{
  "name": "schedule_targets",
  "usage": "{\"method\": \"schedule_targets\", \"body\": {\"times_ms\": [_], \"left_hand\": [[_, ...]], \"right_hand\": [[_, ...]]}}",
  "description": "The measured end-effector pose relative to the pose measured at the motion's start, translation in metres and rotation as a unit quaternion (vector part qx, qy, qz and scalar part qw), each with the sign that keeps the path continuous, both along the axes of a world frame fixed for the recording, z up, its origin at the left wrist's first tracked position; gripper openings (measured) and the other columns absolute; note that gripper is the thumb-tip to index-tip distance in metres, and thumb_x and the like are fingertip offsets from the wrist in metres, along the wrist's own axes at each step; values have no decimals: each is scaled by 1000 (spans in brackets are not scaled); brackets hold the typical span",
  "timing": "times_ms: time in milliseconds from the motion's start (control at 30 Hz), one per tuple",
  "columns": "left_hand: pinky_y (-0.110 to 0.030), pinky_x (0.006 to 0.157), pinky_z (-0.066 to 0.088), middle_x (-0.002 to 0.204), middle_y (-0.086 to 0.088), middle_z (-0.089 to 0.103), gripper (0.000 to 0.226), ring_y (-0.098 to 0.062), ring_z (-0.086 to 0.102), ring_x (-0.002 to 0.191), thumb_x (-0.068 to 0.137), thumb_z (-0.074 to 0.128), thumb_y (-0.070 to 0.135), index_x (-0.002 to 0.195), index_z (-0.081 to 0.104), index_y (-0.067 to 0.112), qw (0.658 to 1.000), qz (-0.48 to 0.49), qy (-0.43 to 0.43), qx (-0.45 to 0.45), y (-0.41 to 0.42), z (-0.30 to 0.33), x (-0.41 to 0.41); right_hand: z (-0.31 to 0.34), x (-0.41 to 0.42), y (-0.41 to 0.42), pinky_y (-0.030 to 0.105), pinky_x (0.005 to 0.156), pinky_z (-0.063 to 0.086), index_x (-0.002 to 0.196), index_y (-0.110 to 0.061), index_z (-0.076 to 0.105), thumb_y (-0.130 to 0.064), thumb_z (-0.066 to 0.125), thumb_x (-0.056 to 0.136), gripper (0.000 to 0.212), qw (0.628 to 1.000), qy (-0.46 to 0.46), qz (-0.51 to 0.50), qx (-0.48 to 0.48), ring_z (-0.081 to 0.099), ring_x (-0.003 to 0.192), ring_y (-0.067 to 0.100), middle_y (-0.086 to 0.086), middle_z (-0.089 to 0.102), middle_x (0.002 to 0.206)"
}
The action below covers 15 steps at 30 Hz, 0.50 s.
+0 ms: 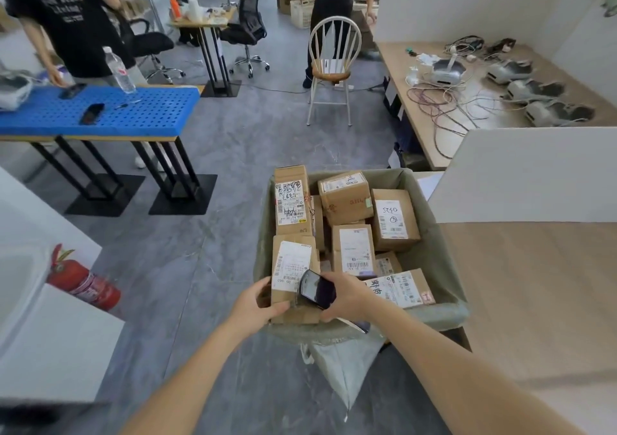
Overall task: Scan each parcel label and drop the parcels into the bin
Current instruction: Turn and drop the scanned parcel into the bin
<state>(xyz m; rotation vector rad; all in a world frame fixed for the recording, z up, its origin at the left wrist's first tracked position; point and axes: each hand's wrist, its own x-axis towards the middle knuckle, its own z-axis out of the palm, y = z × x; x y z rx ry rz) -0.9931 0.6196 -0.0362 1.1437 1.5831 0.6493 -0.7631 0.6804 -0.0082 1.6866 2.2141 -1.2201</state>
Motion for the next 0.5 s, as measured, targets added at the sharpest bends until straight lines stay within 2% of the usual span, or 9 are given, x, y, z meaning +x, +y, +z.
{"method": "schedule_targets", "body": {"times_ms": [100,233,367,433,500], "left_hand": [[-41,106,48,134,12,61,71,-12,57,123,77,85,25,140,53,26,1000,-8,10,-16,7,0,1],[-38,107,46,137,10,58,79,-15,54,128,75,86,25,144,48,27,999,-8,10,-37,9,2,1],[-41,115,37,149,2,45,87,-20,43,138,80,83,25,153,35,19,999,15,8,-32,12,13,-1],[-40,112,38,153,-4,42,80,-22,44,137,87,76,22,154,33,16,999,26,18,-11,13,23,2],[-39,110,41,150,-4,47,67,-22,47,134,93,69,23,152,36,19,999,18,40,15,11,34,3]], "right_hand": [[-1,3,4,38,97,52,144,-20,49,-27,87,76,79,1000,0,-2,-3,56,117,22,0,59,133],[3,1,5,33,88,52,137,-22,55,-28,88,73,73,1000,-4,-2,-1,59,110,20,-6,60,118],[17,1,1,40,93,56,138,-23,55,-30,86,72,73,1000,-1,-18,15,61,111,20,-3,64,122],[26,4,-4,39,93,56,139,-24,54,-28,86,74,73,999,-3,-27,28,60,111,19,-3,64,124],[36,8,-12,38,92,57,138,-24,53,-26,86,74,72,998,-6,-42,44,60,109,18,-3,65,122]]}}
